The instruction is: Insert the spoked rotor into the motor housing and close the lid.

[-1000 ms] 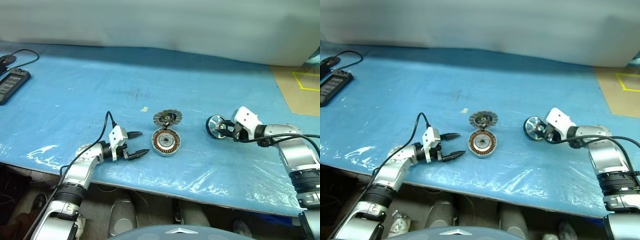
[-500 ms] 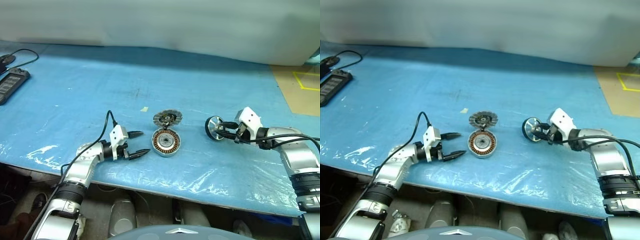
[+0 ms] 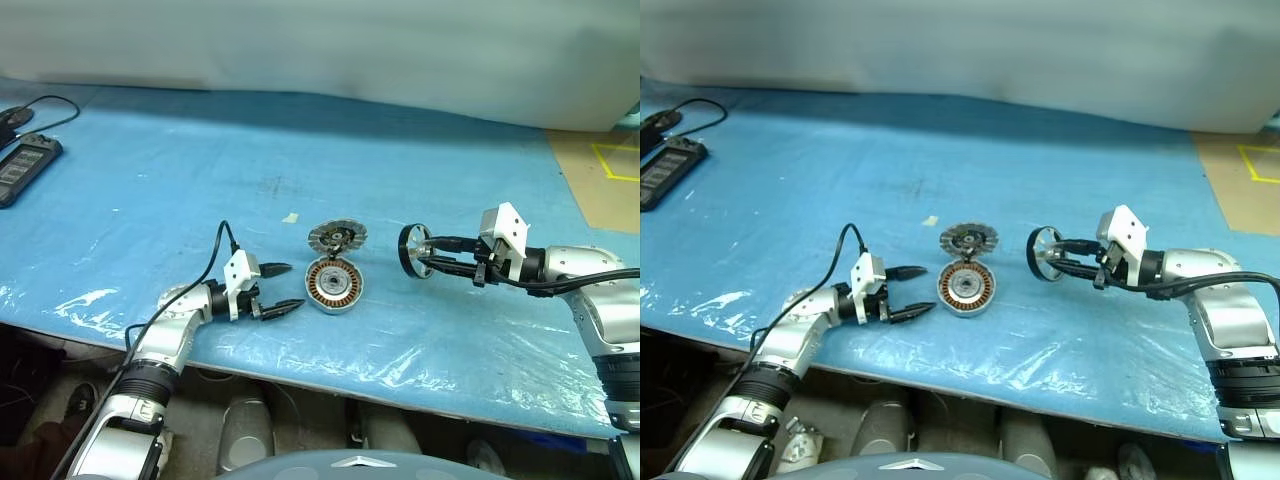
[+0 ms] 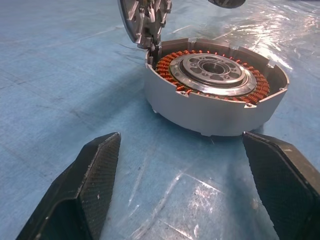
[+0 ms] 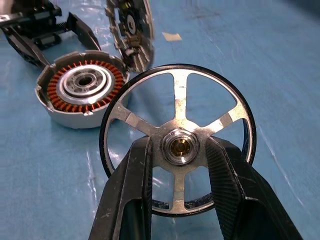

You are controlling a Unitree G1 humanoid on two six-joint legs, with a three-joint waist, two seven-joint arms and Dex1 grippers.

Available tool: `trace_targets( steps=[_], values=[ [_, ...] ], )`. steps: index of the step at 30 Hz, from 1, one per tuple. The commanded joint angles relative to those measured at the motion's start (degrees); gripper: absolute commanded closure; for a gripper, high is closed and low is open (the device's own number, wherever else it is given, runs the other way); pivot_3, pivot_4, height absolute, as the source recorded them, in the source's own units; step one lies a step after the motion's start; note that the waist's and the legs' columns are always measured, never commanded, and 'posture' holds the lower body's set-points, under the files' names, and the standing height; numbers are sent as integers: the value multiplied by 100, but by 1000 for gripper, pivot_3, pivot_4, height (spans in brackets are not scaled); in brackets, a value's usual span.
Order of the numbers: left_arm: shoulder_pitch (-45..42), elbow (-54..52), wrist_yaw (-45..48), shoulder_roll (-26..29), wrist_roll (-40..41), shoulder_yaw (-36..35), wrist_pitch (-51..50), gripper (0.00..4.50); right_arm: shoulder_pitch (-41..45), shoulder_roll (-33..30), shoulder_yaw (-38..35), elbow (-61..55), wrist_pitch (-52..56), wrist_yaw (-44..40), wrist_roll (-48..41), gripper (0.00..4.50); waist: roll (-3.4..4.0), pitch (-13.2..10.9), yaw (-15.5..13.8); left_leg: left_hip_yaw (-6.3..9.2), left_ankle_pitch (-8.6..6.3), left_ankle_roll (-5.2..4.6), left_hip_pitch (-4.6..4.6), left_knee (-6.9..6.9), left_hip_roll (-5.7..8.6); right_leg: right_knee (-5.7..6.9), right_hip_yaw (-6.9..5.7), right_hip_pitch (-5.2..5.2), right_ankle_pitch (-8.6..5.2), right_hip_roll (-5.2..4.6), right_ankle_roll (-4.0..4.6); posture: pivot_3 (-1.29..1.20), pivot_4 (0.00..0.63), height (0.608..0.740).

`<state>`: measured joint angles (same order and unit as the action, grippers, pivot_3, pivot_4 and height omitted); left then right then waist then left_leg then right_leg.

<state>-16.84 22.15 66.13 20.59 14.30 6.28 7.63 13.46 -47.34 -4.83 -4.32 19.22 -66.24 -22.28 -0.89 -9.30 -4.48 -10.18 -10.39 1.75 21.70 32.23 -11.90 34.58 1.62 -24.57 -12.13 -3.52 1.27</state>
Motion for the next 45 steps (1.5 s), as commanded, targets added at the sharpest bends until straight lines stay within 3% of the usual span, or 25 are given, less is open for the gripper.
trace_targets(
  steps=[1, 9, 24, 45],
  values=[
    [-96, 15, 91, -32, 54, 18, 75, 415, -91, -47, 50, -541, 47, -191, -226, 3269, 0, 0, -7, 0, 0, 0, 0, -1, 0, -1, 0, 0, 0, 0, 0, 0, 150, 740],
    [-189, 108, 173, -56, 48, 32, 55, 415, 285, 264, 486, -911, 388, -270, -468, 3269, 0, 0, 10, 1, 0, 0, 8, 0, 0, 4, 0, -13, 0, 1, 0, 0, 150, 740],
    [-157, 109, 202, -58, 21, 43, 55, 415, 999, 929, 1423, -326, 252, -376, -78, 3269, 0, 0, 27, 1, 0, 1, 12, 4, 1, 10, 0, -14, 1, 0, 1, 0, 150, 740],
    [-178, 168, 115, -109, -27, 31, 122, 415, 1238, 1128, 1667, 151, -10, -369, 390, 3269, 0, 0, 27, 1, 1, 1, 12, 10, 1, 17, 1, -14, 2, -1, 2, 0, 150, 740]
  ],
)
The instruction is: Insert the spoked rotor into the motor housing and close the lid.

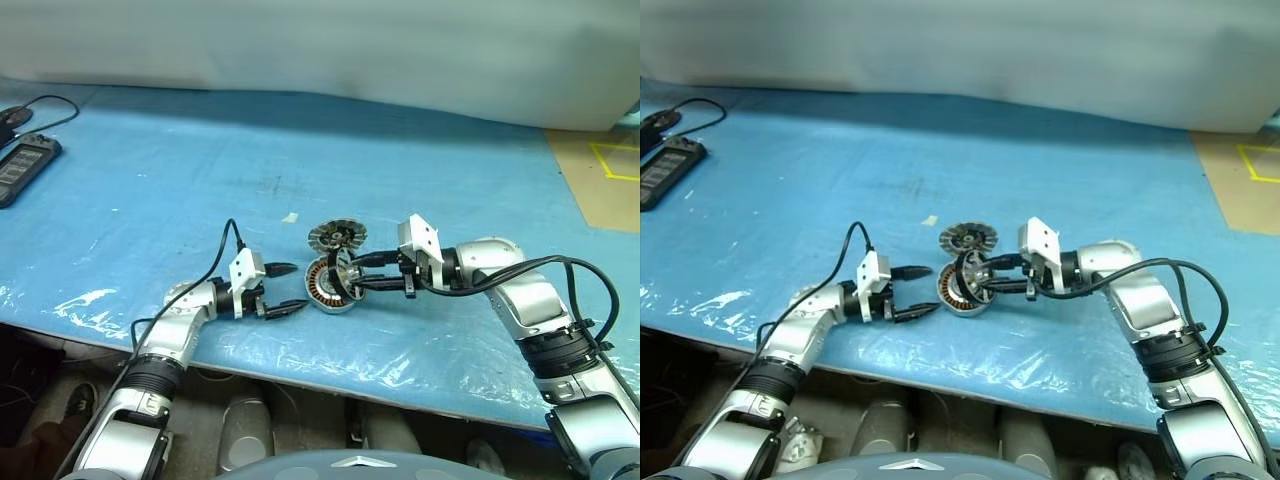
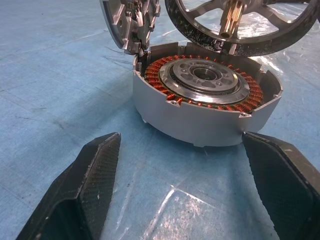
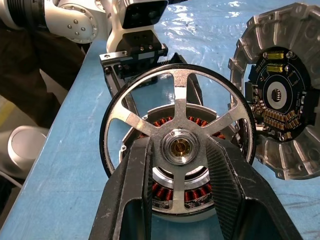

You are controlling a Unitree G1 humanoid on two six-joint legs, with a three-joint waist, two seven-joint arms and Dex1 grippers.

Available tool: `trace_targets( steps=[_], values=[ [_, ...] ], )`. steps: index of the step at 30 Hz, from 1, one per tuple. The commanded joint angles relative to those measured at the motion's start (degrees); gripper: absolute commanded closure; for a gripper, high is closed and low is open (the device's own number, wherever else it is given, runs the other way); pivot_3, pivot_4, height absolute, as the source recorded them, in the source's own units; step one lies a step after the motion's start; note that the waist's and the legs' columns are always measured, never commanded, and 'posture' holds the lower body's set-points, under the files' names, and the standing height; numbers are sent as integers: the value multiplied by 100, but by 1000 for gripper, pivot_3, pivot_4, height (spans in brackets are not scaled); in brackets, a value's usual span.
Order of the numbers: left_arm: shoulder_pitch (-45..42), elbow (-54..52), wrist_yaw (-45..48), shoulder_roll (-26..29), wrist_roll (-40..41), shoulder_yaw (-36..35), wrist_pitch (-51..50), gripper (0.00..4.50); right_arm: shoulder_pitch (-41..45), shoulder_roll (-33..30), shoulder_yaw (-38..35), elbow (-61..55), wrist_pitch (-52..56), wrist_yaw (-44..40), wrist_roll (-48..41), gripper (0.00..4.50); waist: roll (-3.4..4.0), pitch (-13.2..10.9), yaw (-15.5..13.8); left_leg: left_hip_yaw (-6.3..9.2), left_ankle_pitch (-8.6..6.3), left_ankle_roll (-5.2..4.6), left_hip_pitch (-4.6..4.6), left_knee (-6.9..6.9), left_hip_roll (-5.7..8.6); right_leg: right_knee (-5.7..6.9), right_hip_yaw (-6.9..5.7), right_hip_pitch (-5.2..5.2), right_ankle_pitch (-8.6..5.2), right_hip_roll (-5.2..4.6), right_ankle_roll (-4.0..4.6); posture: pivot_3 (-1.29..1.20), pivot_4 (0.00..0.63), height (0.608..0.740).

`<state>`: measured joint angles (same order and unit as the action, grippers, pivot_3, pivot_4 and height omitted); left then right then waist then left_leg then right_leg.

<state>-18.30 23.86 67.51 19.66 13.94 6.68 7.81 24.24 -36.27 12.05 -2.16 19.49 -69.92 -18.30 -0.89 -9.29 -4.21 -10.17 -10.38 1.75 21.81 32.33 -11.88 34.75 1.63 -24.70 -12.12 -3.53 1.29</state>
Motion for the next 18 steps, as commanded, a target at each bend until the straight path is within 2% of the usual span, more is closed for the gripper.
trace_targets(
  steps=[1, 3, 5, 8, 17, 18],
  values=[
    [-30, 0, -32, -16, 6, -10, 110, 415, 173, 19, -8, -47, -2, -13, 6, 3269, 0, 0, 0, 0, 0, 0, 0, 1, 0, 0, 0, 0, 0, 0, 0, 0, 150, 740],
    [-18, 11, -54, -12, -8, -12, 132, 415, 188, 7, 28, -36, 90, -53, 12, 3269, 0, 0, 0, 0, 0, 0, -1, 1, 0, 1, 0, 0, 0, 0, 0, 0, 150, 740],
    [-2, 13, -62, -10, -12, -11, 145, 415, 190, 24, 37, -48, 107, -35, 26, 2557, 0, 0, -1, 0, 0, 0, 0, 2, -1, 2, 0, 1, 0, 0, 0, 0, 150, 740],
    [-4, 16, -78, -16, -16, -10, 146, 415, 152, 51, 44, -55, -24, -16, 79, 1750, 0, 0, -1, 0, 0, 0, 0, 2, -1, 2, 0, 1, 0, 0, 0, 0, 150, 740],
    [27, 4, -89, 14, 3, -42, 146, 415, 143, 108, -24, -52, -52, -67, 16, 1750, 0, 0, -1, 0, 0, 0, -1, 4, -1, 3, 0, 1, 1, 0, 1, 0, 150, 740],
    [41, -17, -92, 26, 16, -57, 141, 415, 156, 130, -33, -42, 3, -73, -23, 1919, 0, 0, -1, 0, 0, 0, -1, 4, -1, 3, 0, 1, 1, 0, 1, 0, 150, 740]
  ],
)
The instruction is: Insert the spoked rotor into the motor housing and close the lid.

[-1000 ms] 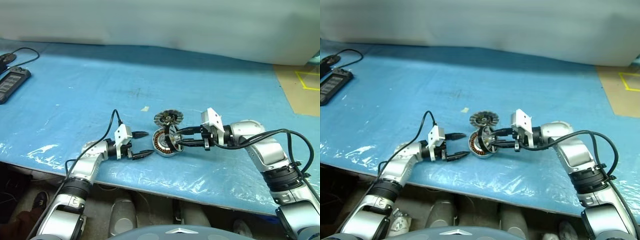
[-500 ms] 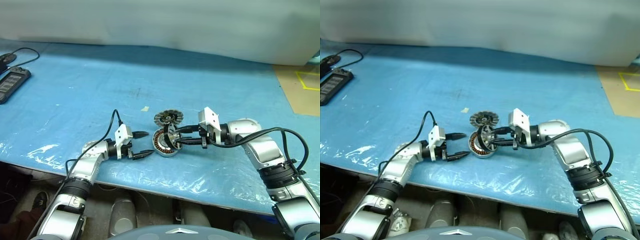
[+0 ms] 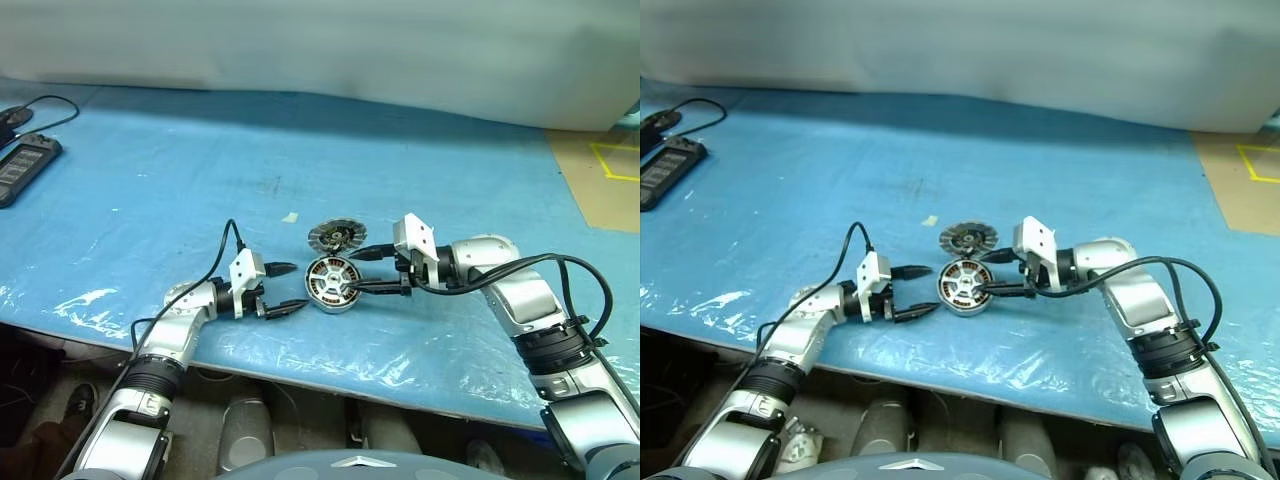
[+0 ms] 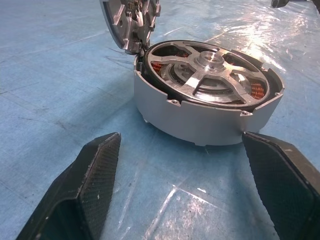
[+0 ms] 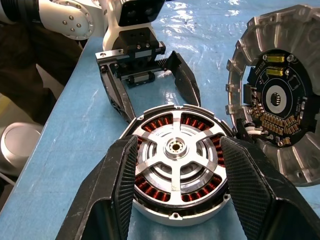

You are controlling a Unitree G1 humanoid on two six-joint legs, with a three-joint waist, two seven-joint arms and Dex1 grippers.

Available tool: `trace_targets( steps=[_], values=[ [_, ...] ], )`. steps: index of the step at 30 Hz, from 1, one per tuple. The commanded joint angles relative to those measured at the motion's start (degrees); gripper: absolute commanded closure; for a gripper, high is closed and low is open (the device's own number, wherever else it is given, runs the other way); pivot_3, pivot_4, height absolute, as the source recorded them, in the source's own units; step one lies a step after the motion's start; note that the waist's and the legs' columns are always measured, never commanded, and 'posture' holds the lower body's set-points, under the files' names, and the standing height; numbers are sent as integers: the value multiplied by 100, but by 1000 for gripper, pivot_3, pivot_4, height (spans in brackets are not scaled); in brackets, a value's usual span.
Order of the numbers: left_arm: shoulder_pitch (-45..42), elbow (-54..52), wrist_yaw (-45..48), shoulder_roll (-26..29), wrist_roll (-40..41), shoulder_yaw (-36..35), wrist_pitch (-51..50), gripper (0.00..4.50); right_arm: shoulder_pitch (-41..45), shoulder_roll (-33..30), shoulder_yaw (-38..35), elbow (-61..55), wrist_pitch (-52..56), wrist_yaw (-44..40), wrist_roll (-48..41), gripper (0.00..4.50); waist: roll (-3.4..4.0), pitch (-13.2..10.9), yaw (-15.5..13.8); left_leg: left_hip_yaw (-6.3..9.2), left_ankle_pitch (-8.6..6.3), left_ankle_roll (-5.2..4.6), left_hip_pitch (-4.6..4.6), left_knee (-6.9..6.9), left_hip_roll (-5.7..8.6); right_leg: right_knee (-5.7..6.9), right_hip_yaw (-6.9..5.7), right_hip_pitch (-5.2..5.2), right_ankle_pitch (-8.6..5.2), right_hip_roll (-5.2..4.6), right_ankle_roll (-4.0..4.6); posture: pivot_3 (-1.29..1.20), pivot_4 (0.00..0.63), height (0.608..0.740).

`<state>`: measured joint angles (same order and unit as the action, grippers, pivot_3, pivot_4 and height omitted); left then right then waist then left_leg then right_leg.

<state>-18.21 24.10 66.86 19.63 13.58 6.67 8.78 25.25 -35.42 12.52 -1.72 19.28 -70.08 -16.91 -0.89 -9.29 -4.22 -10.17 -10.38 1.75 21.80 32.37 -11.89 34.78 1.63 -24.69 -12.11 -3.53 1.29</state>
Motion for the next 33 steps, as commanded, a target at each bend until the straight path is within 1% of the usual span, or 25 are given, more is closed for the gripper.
trace_targets(
  steps=[1, 2, 8, 9, 13, 15, 18, 22, 24, 26, 28, 33],
  values=[
    [41, -57, -29, 37, 61, -67, 40, 415, 63, 61, -84, -78, 62, -58, -183, 2122, 0, 0, 1, 0, 0, 0, 0, 0, 0, 0, 0, 0, 0, 0, 0, 0, 150, 740],
    [55, -80, -34, 51, 71, -80, 36, 415, 69, 70, -71, -65, 115, -81, -206, 2291, 0, 0, 3, 0, 0, 0, 0, 0, 0, 0, 0, 0, 0, 0, 0, 0, 150, 740],
    [185, -217, -59, 163, 118, -149, -1, 415, 163, 395, 23, 326, 167, -1, -167, 4355, 0, 0, 29, 0, 0, 0, -3, 0, -2, 2, 0, 1, 0, 2, 0, 0, 150, 740],
    [198, -237, -72, 175, 120, -150, -6, 415, 186, 478, 46, 419, 91, 42, -106, 4473, 0, 0, 27, 0, 0, 0, -3, 0, -3, 2, 0, 1, 0, 3, 1, 0, 150, 740],
    [214, -271, -118, 200, 131, -142, -14, 415, 263, 712, 103, 763, -122, 127, 54, 4473, 0, 0, 22, 0, 0, 0, -2, 0, -1, 2, 0, 1, 0, 1, 1, 0, 150, 740],
    [228, -299, -135, 213, 137, -138, -25, 415, 292, 751, 252, 1095, -361, 187, 340, 4473, 0, 1, 22, 0, 0, 0, -1, 1, 0, 2, 0, 0, 0, 0, 1, 0, 150, 740],
    [229, -295, -155, 216, 138, -140, -26, 415, 286, 746, 395, 1453, -653, 162, 608, 4473, 0, 1, 23, 0, 0, 1, -2, 2, 0, 2, 0, 1, 0, 0, 1, 0, 150, 740],
    [243, -304, -177, 219, 137, -137, -16, 415, 271, 591, 717, 1956, -1035, 434, 1273, 4473, 0, 3, 29, 0, 0, 1, -28, 1, -1, 1, 0, 28, 0, 0, 1, 0, 150, 740],
    [251, -309, -176, 217, 137, -129, -12, 415, 176, 553, 731, 1848, -1040, 343, 1234, 4473, -2, 4, 26, 0, -1, 2, -61, -2, -1, -2, 1, 58, -1, 0, 0, 0, 150, 740],
    [256, -316, -170, 216, 140, -124, -16, 415, 119, 586, 610, 1640, -926, 305, 1013, 4473, -3, 5, 25, 1, -1, 2, -81, -3, 0, -3, 2, 77, -3, -4, -4, 0, 150, 740],
    [255, -316, -166, 213, 140, -120, -17, 415, 171, 676, 423, 1512, -748, 403, 812, 4473, -3, 5, 18, 2, -1, 1, -81, -7, 0, -3, 2, 77, -23, -17, -37, 0, 150, 740],
    [251, -292, -169, 192, 126, -103, -5, 415, 217, 695, 270, 1279, -540, 295, 555, 4473, -3, 5, 23, 1, -1, 1, -73, -9, 5, -4, 1, 70, -4, -32, -6, 0, 150, 740]
  ],
)
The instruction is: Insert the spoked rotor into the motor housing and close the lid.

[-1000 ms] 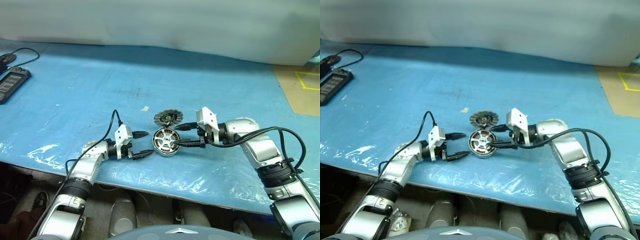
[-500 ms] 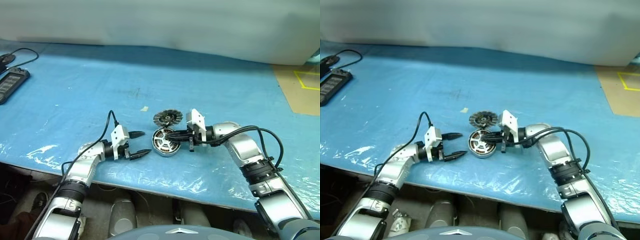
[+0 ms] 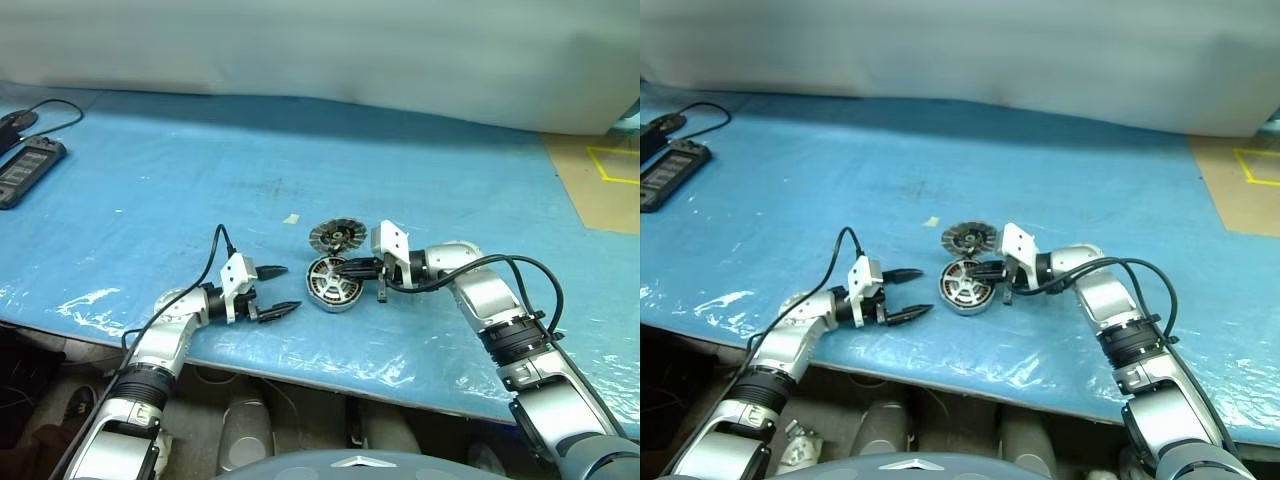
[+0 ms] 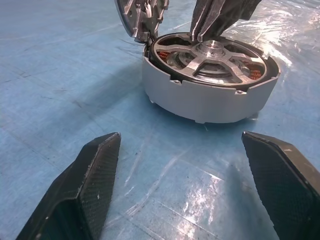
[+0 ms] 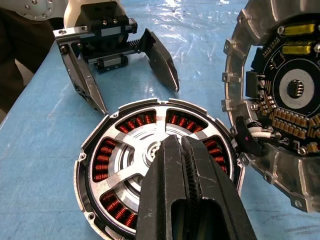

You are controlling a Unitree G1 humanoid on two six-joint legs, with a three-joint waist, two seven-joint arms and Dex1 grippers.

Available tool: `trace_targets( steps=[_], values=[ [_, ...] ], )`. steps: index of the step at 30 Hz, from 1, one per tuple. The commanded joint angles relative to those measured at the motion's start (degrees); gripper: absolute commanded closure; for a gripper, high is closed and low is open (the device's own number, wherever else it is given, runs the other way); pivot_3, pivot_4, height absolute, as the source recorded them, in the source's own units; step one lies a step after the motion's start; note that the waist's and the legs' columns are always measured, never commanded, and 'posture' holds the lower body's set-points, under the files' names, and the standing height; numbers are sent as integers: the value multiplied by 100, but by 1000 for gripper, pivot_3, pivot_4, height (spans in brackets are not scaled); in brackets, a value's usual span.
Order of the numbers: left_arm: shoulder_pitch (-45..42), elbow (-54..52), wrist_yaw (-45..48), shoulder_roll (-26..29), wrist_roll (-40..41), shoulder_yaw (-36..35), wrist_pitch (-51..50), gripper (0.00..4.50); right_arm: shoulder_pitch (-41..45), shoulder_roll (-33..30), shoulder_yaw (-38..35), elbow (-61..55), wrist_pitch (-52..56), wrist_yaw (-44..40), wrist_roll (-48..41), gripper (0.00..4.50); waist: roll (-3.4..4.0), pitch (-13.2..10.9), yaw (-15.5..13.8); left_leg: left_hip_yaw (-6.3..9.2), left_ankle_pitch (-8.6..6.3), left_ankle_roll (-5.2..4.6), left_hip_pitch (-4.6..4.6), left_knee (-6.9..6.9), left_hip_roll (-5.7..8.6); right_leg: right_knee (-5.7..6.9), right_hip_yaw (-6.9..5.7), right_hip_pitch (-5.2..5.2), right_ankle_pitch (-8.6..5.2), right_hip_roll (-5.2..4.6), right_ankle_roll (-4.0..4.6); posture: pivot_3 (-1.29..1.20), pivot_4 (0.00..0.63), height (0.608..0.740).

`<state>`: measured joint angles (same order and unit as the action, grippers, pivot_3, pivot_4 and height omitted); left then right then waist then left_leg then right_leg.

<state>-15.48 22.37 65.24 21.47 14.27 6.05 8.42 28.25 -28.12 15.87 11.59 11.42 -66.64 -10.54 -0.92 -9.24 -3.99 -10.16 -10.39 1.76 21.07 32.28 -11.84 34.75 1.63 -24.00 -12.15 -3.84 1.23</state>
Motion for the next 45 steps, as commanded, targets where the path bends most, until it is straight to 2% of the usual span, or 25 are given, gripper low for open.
trace_targets(
  steps=[1, 11, 20, 27, 33, 35, 41, 45],
  values=[
    [-23, -118, -12, 1, 55, -40, 32, 415, -72, -14, -118, -102, 318, -64, -182, 4473, 0, 0, -1, 0, 0, 0, 3, -3, 0, -1, -1, -3, 0, 0, 1, 0, 150, 740],
    [24, -164, -30, -15, 54, -21, 19, 415, -74, 47, -229, -97, 487, -21, -304, 4473, 1, -1, -2, -1, 0, 0, 33, -9, -1, -4, -5, -30, -1, 0, -1, 0, 150, 740],
    [74, -210, -35, -8, 61, -11, -2, 415, -198, -189, 185, 350, -103, 203, 555, 4473, 0, 0, 0, -1, 0, 0, 30, -9, 0, -6, -4, -28, -2, 0, -2, 0, 150, 740],
    [114, -257, -41, 10, 72, -21, -40, 415, -318, -132, -261, -439, 263, -132, -348, 4473, 1, -1, -3, -1, 0, 0, 30, -17, 0, -12, -4, -27, -4, -1, -6, 0, 150, 740],
    [45, -221, -7, 36, 91, -31, -58, 415, -226, 55, -1076, -1161, 945, -39, -1502, 4473, 4, -3, -4, -3, 0, 0, 51, -19, -1, -8, -4, -51, -5, 0, -6, 0, 150, 740],
    [11, -207, -3, 35, 92, -31, -51, 415, -324, -180, -1113, -1219, 995, -57, -1397, 4473, 4, -2, -8, -2, 0, 0, 51, -18, 0, -8, -5, -51, -5, 0, -6, 0, 150, 740],
    [-39, -164, 39, 46, 105, -41, -49, 415, -622, -902, -1136, -843, 737, -213, -1011, 4473, 3, -3, -14, -2, 0, 0, 58, -18, 1, -15, -7, -52, -6, -1, -7, 0, 150, 740],
    [-79, -108, 88, 55, 114, -54, -39, 415, -28, -861, -1347, 452, 63, 515, -495, 4473, 3, -3, 42, -3, 0, 1, 57, -13, 2, -12, -6, -52, -5, -1, -6, 0, 150, 740]
  ],
)
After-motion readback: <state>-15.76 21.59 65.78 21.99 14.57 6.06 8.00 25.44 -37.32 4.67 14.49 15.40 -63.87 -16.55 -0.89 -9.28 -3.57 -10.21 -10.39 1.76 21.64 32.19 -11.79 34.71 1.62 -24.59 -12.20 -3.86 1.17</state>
